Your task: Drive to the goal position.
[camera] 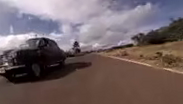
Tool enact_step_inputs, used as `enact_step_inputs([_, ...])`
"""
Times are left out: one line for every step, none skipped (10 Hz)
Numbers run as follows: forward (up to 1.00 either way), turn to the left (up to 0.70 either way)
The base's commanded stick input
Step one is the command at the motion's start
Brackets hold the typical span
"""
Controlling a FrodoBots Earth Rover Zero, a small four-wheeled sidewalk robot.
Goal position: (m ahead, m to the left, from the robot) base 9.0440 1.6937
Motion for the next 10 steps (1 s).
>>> enact_step_inputs([0.70, -0.31])
enact_step_inputs([0.70, -0.20])
enact_step_inputs([0.70, -0.09])
enact_step_inputs([0.70, 0.00])
enact_step_inputs([0.70, 0.00])
enact_step_inputs([0.70, 0.00])
enact_step_inputs([0.70, 0.00])
enact_step_inputs([0.70, 0.00])
enact_step_inputs([0.70, 0.00])
enact_step_inputs([0.70, 0.00])
